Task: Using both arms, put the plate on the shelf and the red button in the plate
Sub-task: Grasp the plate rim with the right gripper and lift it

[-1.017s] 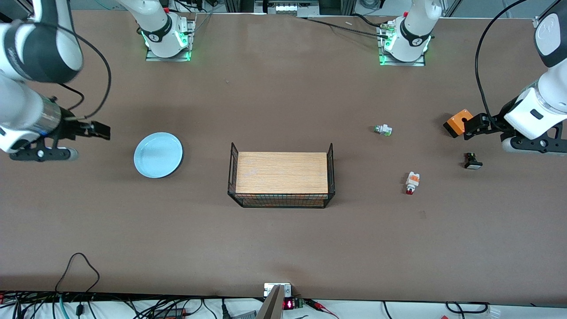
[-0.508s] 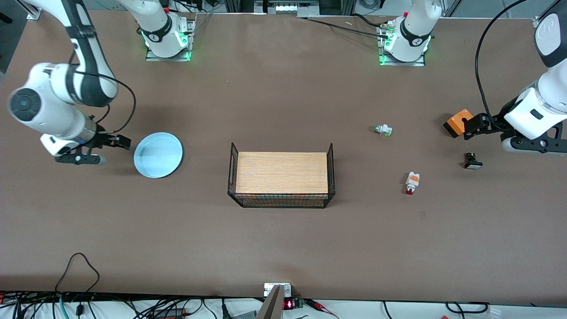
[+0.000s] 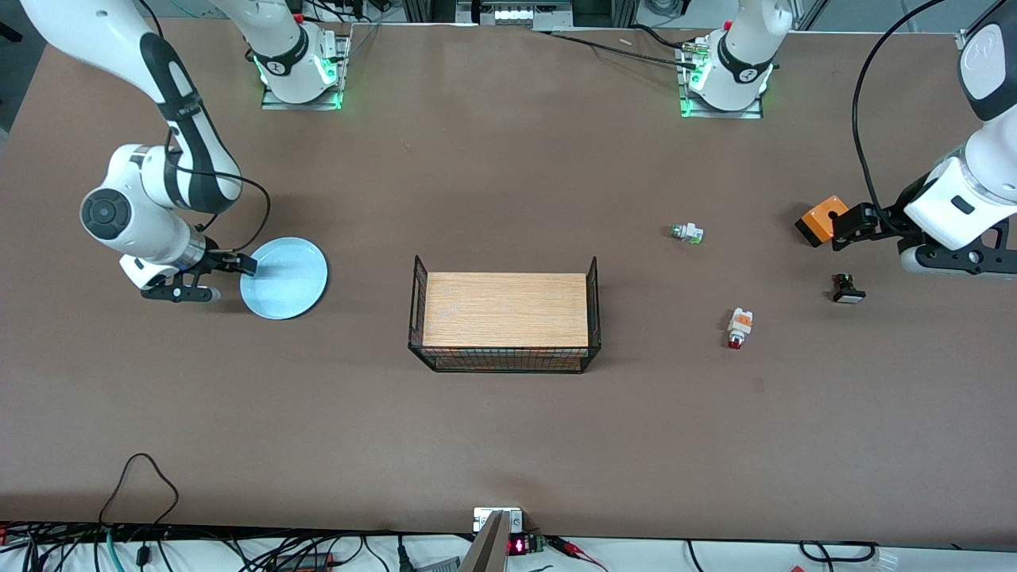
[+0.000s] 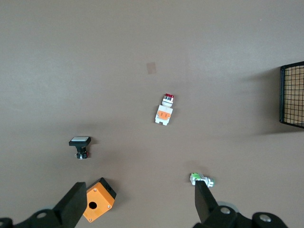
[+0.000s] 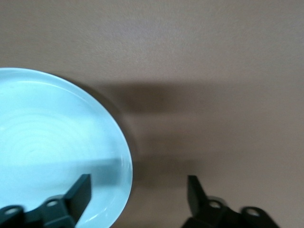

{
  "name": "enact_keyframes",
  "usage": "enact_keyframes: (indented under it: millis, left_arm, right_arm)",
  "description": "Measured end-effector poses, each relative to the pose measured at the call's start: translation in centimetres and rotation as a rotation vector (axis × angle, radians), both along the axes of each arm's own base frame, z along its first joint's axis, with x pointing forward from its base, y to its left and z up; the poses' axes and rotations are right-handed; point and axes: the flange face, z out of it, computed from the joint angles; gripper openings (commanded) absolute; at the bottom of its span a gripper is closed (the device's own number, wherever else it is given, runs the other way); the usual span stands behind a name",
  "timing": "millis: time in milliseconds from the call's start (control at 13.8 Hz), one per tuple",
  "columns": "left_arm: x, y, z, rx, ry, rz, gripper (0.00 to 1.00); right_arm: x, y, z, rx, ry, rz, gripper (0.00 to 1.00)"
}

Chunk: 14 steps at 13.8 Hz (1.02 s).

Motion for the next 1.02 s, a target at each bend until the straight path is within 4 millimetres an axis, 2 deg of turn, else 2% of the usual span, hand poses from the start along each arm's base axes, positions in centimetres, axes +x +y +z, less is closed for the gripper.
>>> enact_keyframes:
  millis: [218, 436, 508, 872, 1017]
  left_arm:
    - [0.0, 0.0, 0.0, 0.000, 0.000, 0.000, 1.00]
    - [0.0, 0.0, 0.0, 0.000, 0.000, -0.001, 1.00]
    - [0.0, 0.0, 0.0, 0.000, 0.000, -0.001, 1.00]
    - [0.0, -0.2, 0.0, 0.000, 0.000, -0.004, 1.00]
    - [0.0, -0.3, 0.0, 0.000, 0.000, -0.005, 1.00]
  right_arm:
    - [-0.2, 0.0, -1.7, -0.002, 0.012, 0.001, 0.33]
    - [-0.3, 0.1, -2.3, -0.002, 0.016, 0.004, 0.04]
    - [-0.2, 0.2, -2.2, -0.001, 0.015, 0.009, 0.00]
    - [0.3, 0.7, -1.2, 0.007, 0.006, 0.065, 0.00]
    - [0.8, 1.3, 0.2, 0.013, 0.014, 0.076, 0.00]
